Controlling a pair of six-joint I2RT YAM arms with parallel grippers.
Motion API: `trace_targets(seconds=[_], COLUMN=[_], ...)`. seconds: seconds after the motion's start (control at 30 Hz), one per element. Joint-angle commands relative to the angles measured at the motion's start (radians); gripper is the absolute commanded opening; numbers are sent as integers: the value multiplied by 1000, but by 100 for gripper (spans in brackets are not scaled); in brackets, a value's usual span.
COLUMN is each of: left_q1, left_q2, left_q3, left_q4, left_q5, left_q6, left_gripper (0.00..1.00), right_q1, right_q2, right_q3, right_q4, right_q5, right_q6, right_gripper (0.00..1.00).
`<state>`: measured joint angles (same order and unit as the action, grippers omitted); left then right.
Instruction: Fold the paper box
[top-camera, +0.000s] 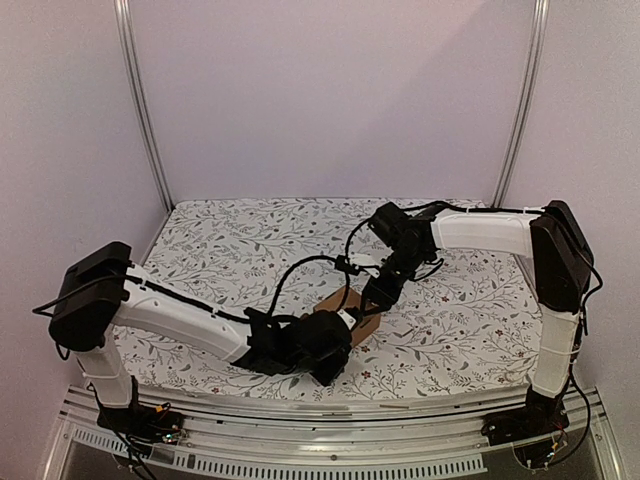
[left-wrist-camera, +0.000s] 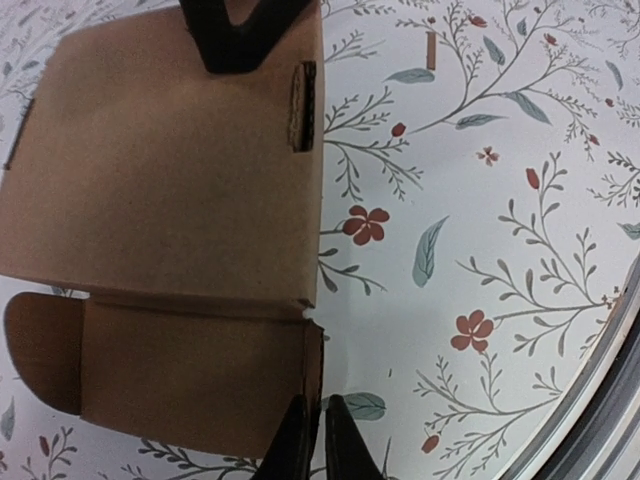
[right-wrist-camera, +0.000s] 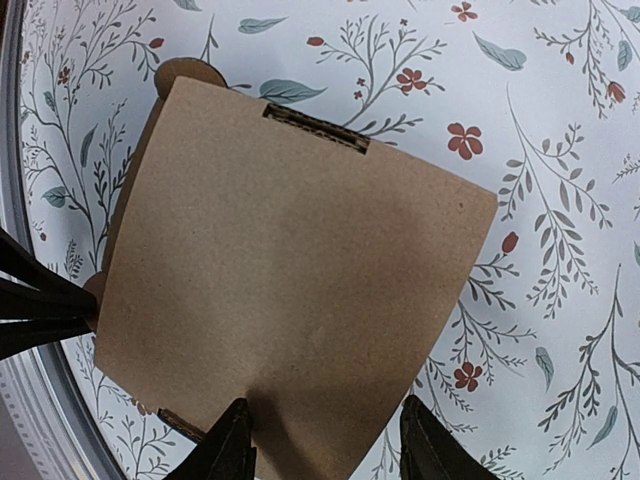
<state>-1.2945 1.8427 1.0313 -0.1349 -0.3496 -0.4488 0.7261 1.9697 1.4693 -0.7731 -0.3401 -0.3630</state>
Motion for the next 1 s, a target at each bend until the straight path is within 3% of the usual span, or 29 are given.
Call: trace_targets(seconds=[0.0, 0.3, 0.97], left_q1=[21, 32, 38], left_q2=[26, 33, 42], left_q3=[2, 16, 99], left_q4=[-8, -16, -23], left_q5=[21, 23, 33], left_q6=[2, 13, 45], left_gripper=[6, 0, 0], right_q1=[-4, -4, -4], right_q2=[23, 32, 31], right_q3=[-30, -33, -40], right_q4=[-13, -15, -26], right_q5=[3, -4, -40], right_q6=[4, 1, 29], right_gripper=[48, 48, 48])
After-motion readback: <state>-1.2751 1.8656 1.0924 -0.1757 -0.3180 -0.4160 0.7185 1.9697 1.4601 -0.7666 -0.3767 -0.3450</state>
